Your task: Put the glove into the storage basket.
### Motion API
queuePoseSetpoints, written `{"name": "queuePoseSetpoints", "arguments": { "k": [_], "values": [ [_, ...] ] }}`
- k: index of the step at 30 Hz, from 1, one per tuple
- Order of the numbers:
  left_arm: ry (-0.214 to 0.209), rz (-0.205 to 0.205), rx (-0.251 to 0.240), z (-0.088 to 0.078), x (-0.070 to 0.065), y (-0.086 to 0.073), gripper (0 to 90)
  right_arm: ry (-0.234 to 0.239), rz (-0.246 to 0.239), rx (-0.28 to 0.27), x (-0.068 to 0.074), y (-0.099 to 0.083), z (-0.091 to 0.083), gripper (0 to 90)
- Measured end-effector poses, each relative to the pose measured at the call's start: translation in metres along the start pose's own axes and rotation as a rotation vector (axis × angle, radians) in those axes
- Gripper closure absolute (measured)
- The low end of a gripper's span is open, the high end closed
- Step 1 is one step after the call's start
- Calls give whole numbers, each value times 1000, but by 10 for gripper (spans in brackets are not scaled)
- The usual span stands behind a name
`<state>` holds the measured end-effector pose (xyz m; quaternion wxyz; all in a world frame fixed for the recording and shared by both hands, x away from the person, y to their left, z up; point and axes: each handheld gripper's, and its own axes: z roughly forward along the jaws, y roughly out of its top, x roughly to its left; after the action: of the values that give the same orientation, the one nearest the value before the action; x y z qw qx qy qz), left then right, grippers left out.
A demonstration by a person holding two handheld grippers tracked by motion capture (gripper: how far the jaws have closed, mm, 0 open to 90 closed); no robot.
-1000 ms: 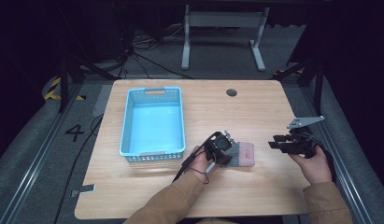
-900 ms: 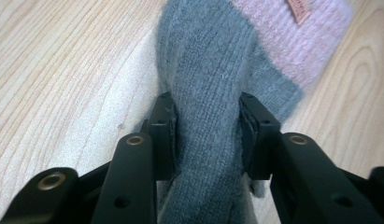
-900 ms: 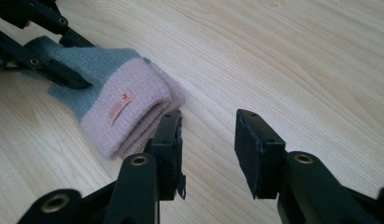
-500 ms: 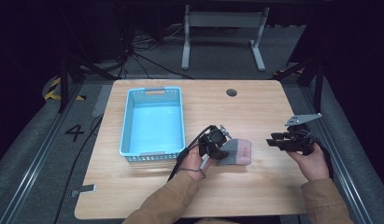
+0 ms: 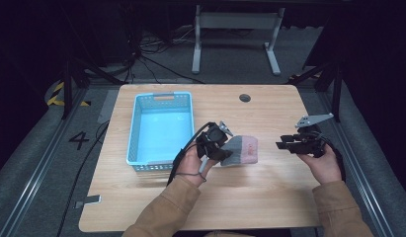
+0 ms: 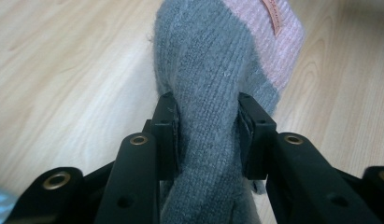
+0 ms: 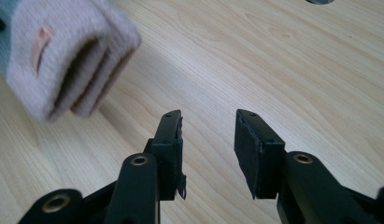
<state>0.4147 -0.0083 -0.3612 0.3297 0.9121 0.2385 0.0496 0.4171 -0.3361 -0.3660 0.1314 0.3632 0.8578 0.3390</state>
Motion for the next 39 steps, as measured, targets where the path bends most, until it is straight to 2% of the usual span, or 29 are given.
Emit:
{"name": "queuePoseSetpoints", "arguments": {
  "k": [11,15,23,32,39],
  "values": [
    [39,-44,-25,-36,20,-11,653,30,-24,-7,0,15,11,621],
    [37,-76,-38,-52,33,-16,652,33,-27,-5,0,16,13,621],
    [85,-103,-50,-81,57,-27,651,26,-13,5,1,11,13,621],
    [112,-133,-53,-98,80,-39,650,14,5,13,0,4,10,621],
    [122,-163,-45,-108,105,-51,650,6,16,18,-1,-3,8,620]
  ]
}}
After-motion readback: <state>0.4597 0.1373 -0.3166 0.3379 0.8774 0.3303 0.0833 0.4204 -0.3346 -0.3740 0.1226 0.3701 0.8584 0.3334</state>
